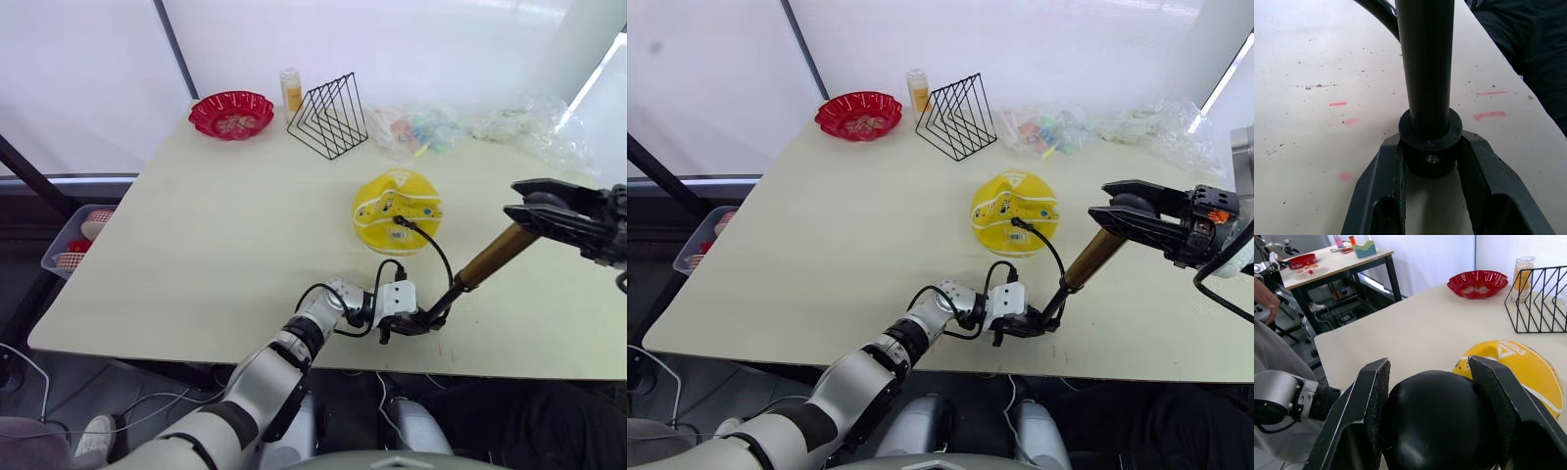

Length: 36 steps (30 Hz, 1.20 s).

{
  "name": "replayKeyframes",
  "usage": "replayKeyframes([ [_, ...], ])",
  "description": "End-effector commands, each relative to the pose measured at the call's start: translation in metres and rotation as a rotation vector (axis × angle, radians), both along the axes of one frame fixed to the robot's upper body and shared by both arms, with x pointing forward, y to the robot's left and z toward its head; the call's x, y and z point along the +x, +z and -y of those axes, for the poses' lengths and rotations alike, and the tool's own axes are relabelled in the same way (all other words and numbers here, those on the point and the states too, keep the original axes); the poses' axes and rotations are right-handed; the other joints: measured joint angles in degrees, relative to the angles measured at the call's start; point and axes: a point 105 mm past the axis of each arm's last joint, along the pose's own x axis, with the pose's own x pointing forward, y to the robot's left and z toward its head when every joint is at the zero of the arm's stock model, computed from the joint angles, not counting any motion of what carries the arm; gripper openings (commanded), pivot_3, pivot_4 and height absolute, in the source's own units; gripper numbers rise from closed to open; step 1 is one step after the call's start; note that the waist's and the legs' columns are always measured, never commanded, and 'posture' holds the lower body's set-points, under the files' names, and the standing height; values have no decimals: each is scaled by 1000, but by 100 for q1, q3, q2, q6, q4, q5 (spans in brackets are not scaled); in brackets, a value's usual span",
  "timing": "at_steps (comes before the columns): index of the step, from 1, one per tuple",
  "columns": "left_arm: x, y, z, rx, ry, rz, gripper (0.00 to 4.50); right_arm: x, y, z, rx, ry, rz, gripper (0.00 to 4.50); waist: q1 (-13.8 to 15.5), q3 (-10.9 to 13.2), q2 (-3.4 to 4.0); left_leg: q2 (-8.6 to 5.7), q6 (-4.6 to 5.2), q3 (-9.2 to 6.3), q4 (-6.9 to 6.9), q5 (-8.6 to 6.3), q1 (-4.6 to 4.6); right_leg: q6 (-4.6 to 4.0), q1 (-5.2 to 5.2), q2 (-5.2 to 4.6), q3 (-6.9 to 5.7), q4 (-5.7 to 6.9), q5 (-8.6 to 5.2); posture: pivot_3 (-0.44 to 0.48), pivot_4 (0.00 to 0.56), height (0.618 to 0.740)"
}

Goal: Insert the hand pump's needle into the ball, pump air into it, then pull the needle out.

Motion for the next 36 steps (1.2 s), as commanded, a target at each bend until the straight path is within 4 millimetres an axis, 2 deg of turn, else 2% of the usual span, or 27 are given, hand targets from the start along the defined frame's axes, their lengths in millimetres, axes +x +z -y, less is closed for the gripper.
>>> replayKeyframes([
  [1,-17,-44,-28,177,8,-101,1033,-9,30,4,9,-37,167,2063,0,0,0,0,0,0,0,0,0,0,0,0,0,0,0,0,150,737],
  [5,-17,-44,-28,179,7,-99,1033,-2,-9,-1,-43,-40,72,2062,2,-8,-14,1,0,-7,0,0,0,0,3,4,-5,-2,-1,0,150,737],
  [12,-17,-44,-27,177,10,-98,1033,6,-66,-8,-83,-29,-8,2062,-36,-40,-59,3,-1,-6,1,0,22,2,17,2,-4,-1,-1,0,150,737],
  [24,-17,-45,-29,181,12,-113,1033,11,-133,-23,-106,-10,-63,2062,-49,-51,-62,7,-5,-9,-1,-3,38,1,32,-5,-6,-2,-1,0,150,737],
  [26,-18,-44,-29,181,9,-118,1017,10,-135,-24,-108,-9,-58,2062,-48,-50,-59,8,-6,-10,-2,-4,38,1,31,-6,-4,-2,-2,0,150,737],
  [29,-18,-44,-29,183,5,-124,1017,10,-126,-21,-97,-23,-26,2062,-46,-45,-52,7,-8,-11,-3,-5,36,1,31,-7,-3,-3,-2,0,150,737],
  [36,-18,-45,-31,185,4,-124,1016,6,-83,-6,-76,-49,60,2062,-32,-32,-31,7,-4,-14,-9,-2,23,1,31,-9,-6,-28,-1,0,150,737],
])
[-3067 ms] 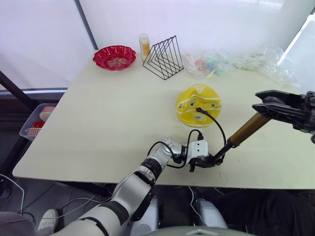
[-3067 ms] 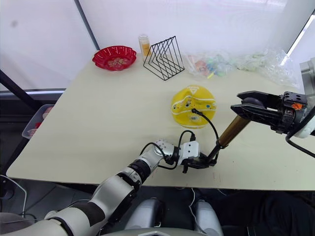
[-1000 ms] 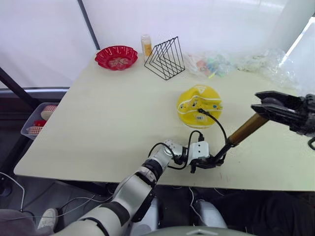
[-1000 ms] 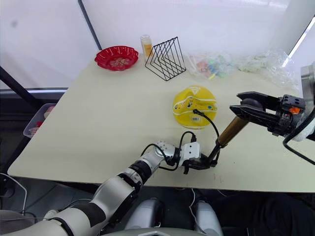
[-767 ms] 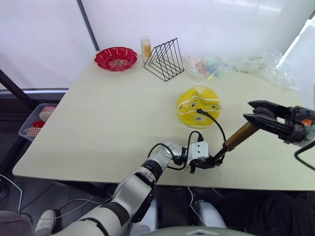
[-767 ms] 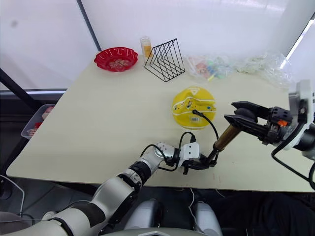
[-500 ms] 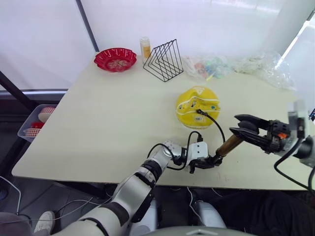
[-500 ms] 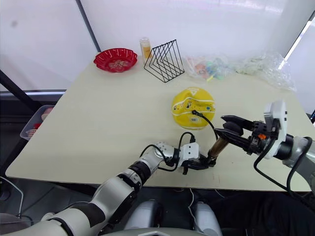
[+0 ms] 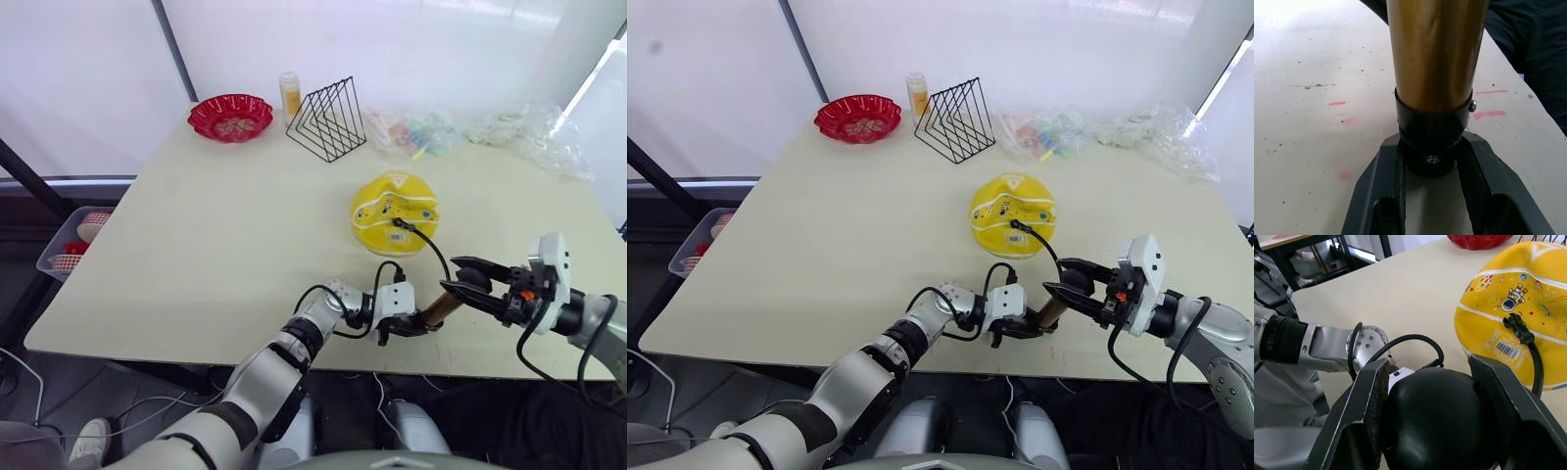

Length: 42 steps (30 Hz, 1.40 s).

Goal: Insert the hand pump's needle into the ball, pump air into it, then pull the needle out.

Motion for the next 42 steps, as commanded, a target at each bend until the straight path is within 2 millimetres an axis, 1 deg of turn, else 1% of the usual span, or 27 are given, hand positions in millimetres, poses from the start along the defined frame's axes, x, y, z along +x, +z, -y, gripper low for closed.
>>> replayKeyframes([
  [1,-16,-42,-30,173,11,-116,1016,-2,44,14,7,-30,115,2062,-1,4,6,0,1,0,-1,0,-3,0,0,0,-1,-4,0,0,150,737],
  [7,-17,-42,-30,172,7,-117,1015,-10,87,21,34,-18,161,2062,9,17,24,-1,5,-1,-2,-1,-27,-1,-13,0,-2,-8,1,0,150,737],
  [10,-17,-42,-30,173,4,-113,1015,-14,115,28,41,-19,203,2062,11,20,30,-1,5,0,0,0,-35,-1,-21,2,-12,-8,1,0,150,737],
  [13,-16,-41,-29,171,4,-110,1015,-17,136,32,47,-18,219,2062,11,23,35,-2,6,0,2,0,-46,0,-30,2,-19,-8,1,0,150,737],
  [15,-16,-40,-29,170,3,-110,1015,-18,145,34,43,-18,219,2062,11,23,34,-4,6,-1,3,0,-50,0,-33,2,-21,-9,2,0,150,737],
  [19,-16,-40,-28,168,4,-110,1015,-21,157,36,33,-12,220,2062,14,24,35,-4,7,-3,4,0,-56,0,-36,2,-23,-9,2,0,150,737],
  [23,-15,-40,-28,168,7,-112,1015,-21,165,38,32,-15,228,2062,13,25,38,-4,7,-1,6,1,-59,0,-38,2,-22,-8,2,0,150,737],
  [27,-15,-40,-29,169,10,-113,1015,-20,161,37,23,-4,200,2062,13,25,41,-4,7,-2,6,1,-63,0,-42,3,-22,-8,2,0,150,737],
  [30,-15,-40,-29,166,15,-112,1015,-17,136,30,12,23,129,2062,13,25,40,-4,8,-1,7,1,-64,1,-43,3,-21,-8,2,0,150,737],
  [31,-15,-40,-29,165,15,-111,1015,-15,123,26,-2,31,100,2062,15,24,39,-4,8,-3,7,1,-63,0,-42,4,-22,-8,2,0,150,737],
  [34,-15,-40,-29,163,18,-109,1015,-10,91,17,-14,43,44,2062,12,12,24,-3,7,-7,8,1,-52,1,-31,10,-24,-7,2,0,150,737],
  [35,-14,-40,-29,163,19,-109,1015,-9,83,15,-13,44,34,2062,9,10,23,-3,7,-8,9,1,-49,1,-27,10,-24,-6,2,0,150,737],
  [37,-14,-40,-29,163,20,-108,1015,-7,73,12,-8,44,24,2062,-5,-8,-2,-2,7,-6,9,1,-38,1,-18,11,-22,-3,2,0,150,737],
  [42,-14,-39,-27,156,23,-105,1015,-5,27,2,-16,66,-79,2062,-20,-14,-10,4,5,-6,5,-1,18,1,21,11,-20,-4,1,0,150,737],
])
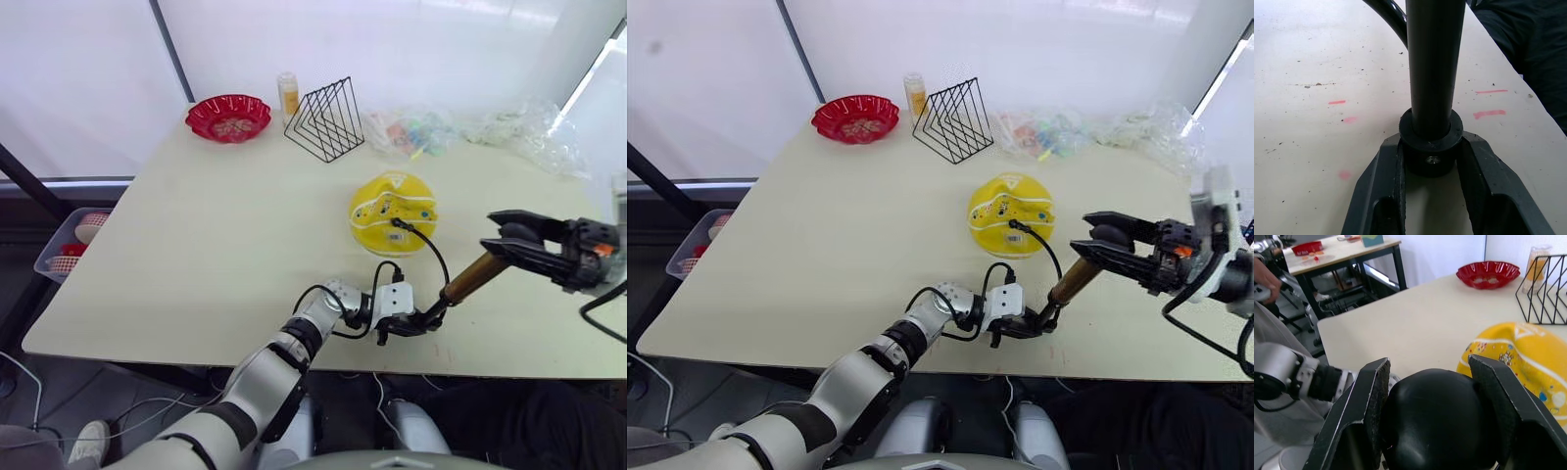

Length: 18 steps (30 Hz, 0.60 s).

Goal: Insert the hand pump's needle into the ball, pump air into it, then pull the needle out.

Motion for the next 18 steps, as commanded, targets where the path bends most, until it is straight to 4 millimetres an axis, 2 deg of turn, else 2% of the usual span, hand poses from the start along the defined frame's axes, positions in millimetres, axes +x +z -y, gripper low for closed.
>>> replayKeyframes([
  [1,-15,-37,-24,151,9,-101,1015,2,-41,-4,-51,-6,-112,2062,2,-3,2,1,0,-1,0,0,0,0,1,0,-2,0,0,0,150,737],
  [5,-15,-36,-22,139,24,-119,1014,0,-70,-10,-66,-2,-150,2062,4,-12,-7,1,0,-3,-1,0,-1,-2,1,0,-2,-2,0,0,150,737],
  [10,-14,-35,-20,122,29,-118,1014,3,-79,-11,-51,-26,-144,2061,5,-18,-6,1,-1,-2,-2,0,-1,-2,0,-4,5,-3,0,0,150,737],
  [15,-14,-34,-20,121,31,-122,1014,4,-59,-3,-33,-39,-88,2061,24,-11,6,1,-1,-4,-3,-1,-5,-3,-2,-7,16,-4,0,0,150,737],
  [18,-14,-34,-20,120,29,-120,1014,2,-35,5,-7,-44,-43,2061,29,0,24,-1,-1,-3,-4,-1,-10,-2,-3,-11,17,-6,0,0,150,737],
])
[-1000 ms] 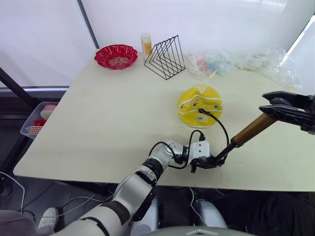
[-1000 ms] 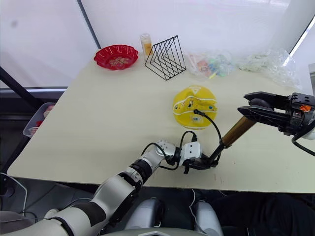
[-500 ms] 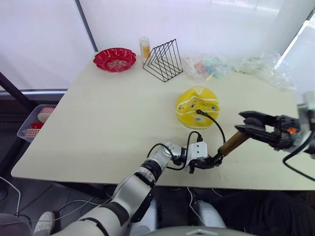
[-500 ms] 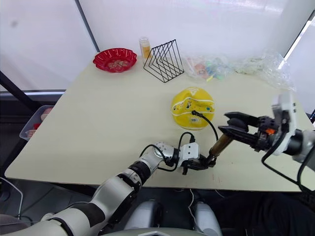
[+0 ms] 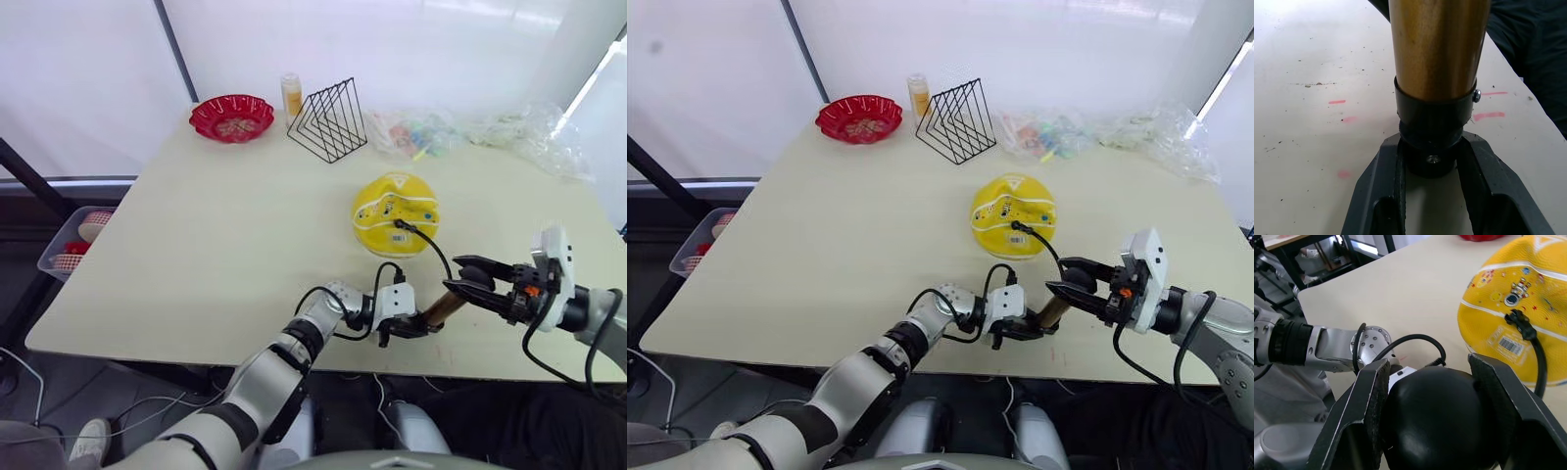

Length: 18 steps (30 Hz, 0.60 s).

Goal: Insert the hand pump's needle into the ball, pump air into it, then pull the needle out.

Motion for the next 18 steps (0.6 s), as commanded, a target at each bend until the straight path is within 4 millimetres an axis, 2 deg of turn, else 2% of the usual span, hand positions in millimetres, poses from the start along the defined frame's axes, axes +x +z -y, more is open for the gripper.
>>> replayKeyframes([
  [1,-12,-35,-24,135,26,-108,1014,-6,33,10,26,10,57,2061,7,4,7,-2,0,1,-1,0,-3,0,-4,-2,0,0,0,0,150,737],
  [4,-13,-36,-24,136,22,-109,1014,-10,58,19,30,0,89,2061,20,14,24,-3,1,1,-1,0,-9,0,-4,-1,0,0,0,0,150,737],
  [10,-14,-35,-24,135,12,-112,1014,-16,91,29,25,-11,126,2061,36,25,38,-6,2,5,-2,1,-12,1,-8,1,-17,0,0,0,150,737],
  [15,-14,-34,-23,135,7,-109,1014,-23,142,34,73,-13,221,2061,37,38,55,-8,3,16,1,1,-19,2,-17,4,-12,3,1,0,150,737],
  [18,-13,-33,-23,133,6,-107,1014,-25,159,33,90,-12,248,2061,43,45,57,-8,3,14,0,2,-24,2,-20,7,-13,3,0,0,150,737],
])
